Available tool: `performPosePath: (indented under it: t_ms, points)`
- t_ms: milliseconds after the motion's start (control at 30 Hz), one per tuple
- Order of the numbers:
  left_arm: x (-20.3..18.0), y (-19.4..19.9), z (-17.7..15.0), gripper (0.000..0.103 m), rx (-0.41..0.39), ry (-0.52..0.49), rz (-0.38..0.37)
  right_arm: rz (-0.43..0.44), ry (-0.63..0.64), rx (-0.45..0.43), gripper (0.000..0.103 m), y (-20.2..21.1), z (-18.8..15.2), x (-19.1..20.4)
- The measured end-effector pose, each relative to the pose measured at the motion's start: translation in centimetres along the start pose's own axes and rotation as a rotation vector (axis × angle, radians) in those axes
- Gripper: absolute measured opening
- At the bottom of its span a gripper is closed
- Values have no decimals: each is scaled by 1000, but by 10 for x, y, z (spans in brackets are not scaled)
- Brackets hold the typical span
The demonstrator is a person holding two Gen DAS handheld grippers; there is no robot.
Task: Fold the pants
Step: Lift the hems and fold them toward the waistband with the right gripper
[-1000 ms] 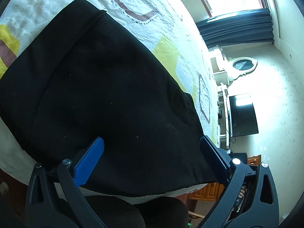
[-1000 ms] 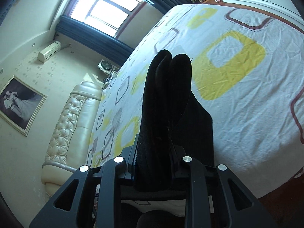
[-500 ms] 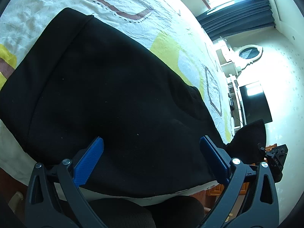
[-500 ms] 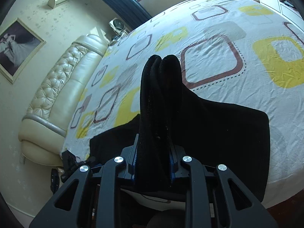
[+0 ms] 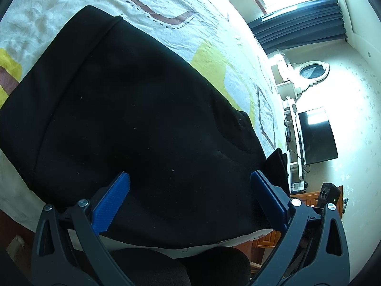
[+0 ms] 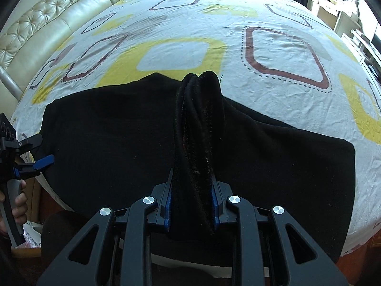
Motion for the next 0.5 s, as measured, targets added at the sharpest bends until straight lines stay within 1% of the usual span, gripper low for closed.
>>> performPosePath:
  t_ms: [133,267,300,400,500]
  points:
    - [-1,0,0,101,1,5,-2,-27,41,8,27,-8,-5,17]
    - [-1,0,0,101,0,6,-2,-5,30,9,36,-12,-9,27]
    - [-1,0,0,101,0,7,-3,6,26,9,38,-13,-10,30]
    - [-1,1,-1,101,-1,10,-4,0,47,4,43,-14,-13,39]
    - [-1,2,-1,101,-1,10,-4,9,60,4,46,-14,-16,49]
Point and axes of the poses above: each gripper's, at about its wrist camera, not at the fingertips, and y roughly against the way its jaws point, x to its left, z to its top, the point moved 6 cm from there along -y, roughly the way its jaws point, and after that the axes turned 7 degrees about -x, right-handed, at the moved point
